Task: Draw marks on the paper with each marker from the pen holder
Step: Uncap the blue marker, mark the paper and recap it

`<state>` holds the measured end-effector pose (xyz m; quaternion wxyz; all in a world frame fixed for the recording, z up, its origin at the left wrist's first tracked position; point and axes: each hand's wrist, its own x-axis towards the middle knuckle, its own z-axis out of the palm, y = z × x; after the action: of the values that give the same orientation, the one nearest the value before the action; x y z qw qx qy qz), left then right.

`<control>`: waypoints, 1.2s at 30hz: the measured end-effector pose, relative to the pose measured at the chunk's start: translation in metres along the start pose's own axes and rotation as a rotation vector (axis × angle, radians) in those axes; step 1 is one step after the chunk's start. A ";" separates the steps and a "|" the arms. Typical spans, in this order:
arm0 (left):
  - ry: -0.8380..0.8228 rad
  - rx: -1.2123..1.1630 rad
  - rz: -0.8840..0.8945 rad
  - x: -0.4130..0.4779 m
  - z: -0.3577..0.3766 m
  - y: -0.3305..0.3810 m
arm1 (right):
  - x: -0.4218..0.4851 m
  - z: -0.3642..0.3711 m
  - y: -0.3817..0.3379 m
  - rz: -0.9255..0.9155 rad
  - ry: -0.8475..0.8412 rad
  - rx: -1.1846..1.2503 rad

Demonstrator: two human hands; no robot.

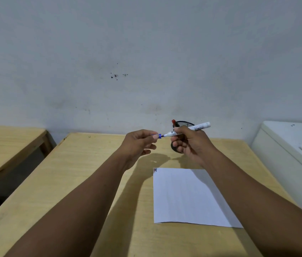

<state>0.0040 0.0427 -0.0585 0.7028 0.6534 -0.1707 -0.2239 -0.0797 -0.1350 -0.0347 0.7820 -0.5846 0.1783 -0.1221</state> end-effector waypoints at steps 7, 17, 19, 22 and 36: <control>-0.003 -0.098 -0.009 0.003 0.011 -0.001 | 0.005 -0.001 0.003 0.036 0.011 0.069; 0.071 0.076 0.140 0.016 0.030 0.017 | 0.013 -0.013 -0.012 0.102 -0.068 -0.062; 0.144 0.136 0.190 0.021 0.035 0.020 | 0.015 -0.019 -0.025 0.124 -0.048 -0.294; 0.278 0.256 0.281 0.034 0.044 0.023 | 0.017 -0.034 -0.044 0.087 0.053 -0.521; 0.180 0.929 0.361 0.069 0.086 0.029 | 0.041 -0.063 -0.062 -0.164 0.103 -1.014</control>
<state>0.0184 -0.0653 -0.0262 0.3775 0.8737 -0.3014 0.0579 -0.0682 -0.2243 0.0028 0.3784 -0.8955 0.2069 -0.1099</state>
